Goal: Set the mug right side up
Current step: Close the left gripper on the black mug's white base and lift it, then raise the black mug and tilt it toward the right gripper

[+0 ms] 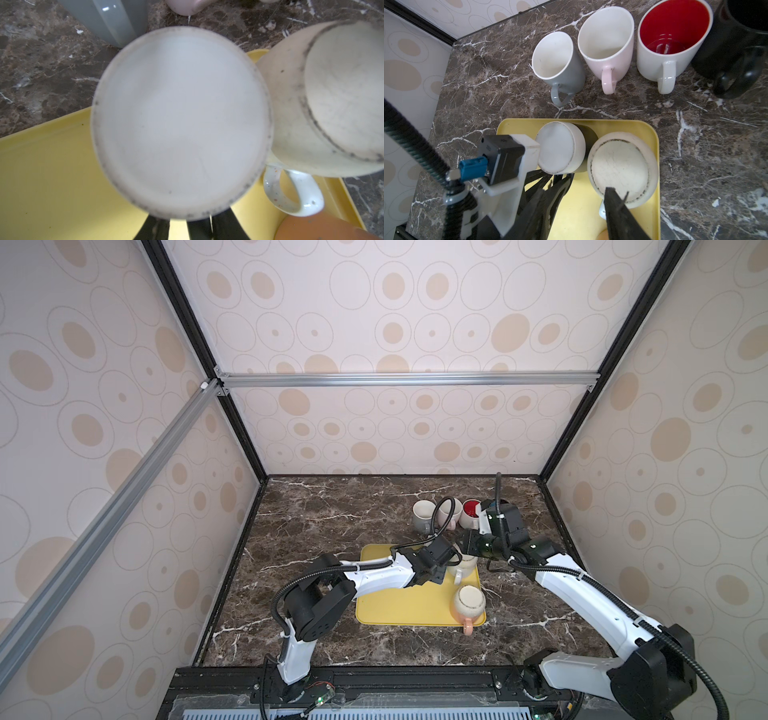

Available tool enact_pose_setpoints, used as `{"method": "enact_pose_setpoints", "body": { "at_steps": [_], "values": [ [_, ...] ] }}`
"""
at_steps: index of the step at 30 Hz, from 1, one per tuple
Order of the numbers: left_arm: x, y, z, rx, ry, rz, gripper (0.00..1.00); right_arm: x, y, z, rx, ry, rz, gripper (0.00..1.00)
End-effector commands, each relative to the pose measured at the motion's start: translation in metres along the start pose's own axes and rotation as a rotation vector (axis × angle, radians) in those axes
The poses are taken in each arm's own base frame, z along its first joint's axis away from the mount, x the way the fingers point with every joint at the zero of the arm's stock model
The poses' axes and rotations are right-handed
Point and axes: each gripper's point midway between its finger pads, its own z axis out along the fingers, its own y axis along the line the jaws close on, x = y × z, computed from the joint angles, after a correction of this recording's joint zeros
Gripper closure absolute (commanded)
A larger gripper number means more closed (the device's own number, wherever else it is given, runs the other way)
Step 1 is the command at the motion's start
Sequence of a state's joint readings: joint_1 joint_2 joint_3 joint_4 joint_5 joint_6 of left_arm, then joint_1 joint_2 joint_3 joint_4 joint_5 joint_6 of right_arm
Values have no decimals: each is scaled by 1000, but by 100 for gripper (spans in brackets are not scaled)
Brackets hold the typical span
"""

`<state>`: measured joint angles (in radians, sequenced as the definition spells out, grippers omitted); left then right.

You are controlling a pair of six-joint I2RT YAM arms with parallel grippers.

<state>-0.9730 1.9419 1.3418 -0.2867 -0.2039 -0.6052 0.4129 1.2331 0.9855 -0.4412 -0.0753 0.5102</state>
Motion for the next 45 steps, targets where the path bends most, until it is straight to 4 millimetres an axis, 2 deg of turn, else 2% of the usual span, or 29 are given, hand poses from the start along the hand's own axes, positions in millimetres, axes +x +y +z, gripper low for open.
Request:
{"method": "enact_pose_setpoints", "body": {
  "at_steps": [1,8,17,25,33,41,45],
  "values": [
    [-7,0,2,-7,2,2,68,1,-5,-3,7,-11,1,52],
    [-2,-4,7,13,18,1,75,3,-4,-4,-9,-15,6,52],
    [0,3,1,-1,11,1,100,-1,1,-4,-25,-18,1,52],
    [-6,6,-14,9,-18,16,100,-1,7,-2,-59,-10,15,53],
    [-24,14,-43,40,-108,-11,100,-7,24,0,-140,-7,30,53],
    [-48,55,-83,126,-279,-193,100,-13,45,-7,-252,-11,58,53],
    [-73,74,-119,260,-408,-329,100,-19,60,-16,-325,-20,61,53]
  ]
}}
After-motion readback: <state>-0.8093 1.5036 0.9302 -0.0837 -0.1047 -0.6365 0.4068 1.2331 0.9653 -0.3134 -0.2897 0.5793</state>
